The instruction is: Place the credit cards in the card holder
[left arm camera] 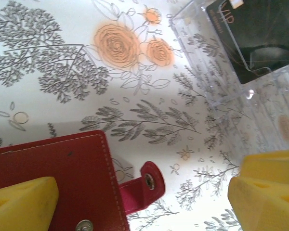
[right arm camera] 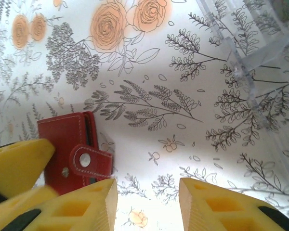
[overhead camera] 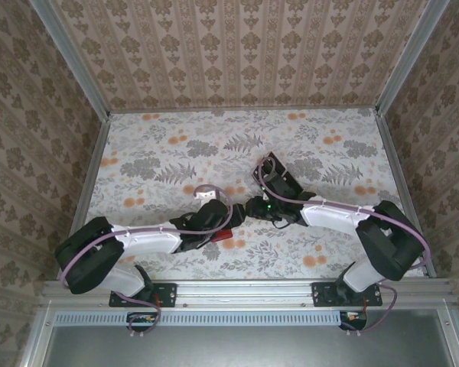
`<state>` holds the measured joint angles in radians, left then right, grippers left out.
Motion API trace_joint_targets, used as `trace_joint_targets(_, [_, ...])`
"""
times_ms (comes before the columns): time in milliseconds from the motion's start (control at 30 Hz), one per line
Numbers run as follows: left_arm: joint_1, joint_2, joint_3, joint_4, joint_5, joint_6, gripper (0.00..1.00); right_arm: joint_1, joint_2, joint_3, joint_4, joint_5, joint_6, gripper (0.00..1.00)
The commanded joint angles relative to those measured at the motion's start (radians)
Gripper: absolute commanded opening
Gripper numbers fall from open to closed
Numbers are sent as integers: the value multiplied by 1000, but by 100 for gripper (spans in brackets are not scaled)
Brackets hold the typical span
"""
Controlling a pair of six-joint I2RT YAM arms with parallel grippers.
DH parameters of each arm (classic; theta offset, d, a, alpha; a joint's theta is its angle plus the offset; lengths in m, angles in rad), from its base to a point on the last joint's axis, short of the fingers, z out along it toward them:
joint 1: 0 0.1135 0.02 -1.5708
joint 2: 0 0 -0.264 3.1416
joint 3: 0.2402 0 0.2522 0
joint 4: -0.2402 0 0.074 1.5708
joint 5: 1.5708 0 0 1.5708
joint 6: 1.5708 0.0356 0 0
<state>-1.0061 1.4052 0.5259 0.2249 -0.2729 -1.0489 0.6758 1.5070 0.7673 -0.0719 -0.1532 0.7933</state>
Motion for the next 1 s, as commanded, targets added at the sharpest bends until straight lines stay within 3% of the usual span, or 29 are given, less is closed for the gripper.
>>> trace_joint_targets(0, [-3,-5,-25,-23,-44,-32,100,5,-67,-12,-22,8,16,39])
trace_joint_targets(200, [33,-80,12,-88,-32,29,100,46,-107,-11,-14,-7,17,37])
trace_joint_targets(533, [181,-257,16,-246,53,108,100,181,-66,62,12,17,18,32])
trace_joint_targets(767, [297,-399,-11,-440,65,160,100,217,10,130,-5,16,-3,18])
trace_joint_targets(967, [351,-423,-42,-536,89,184,100,238,66,160,-2,0,-5,5])
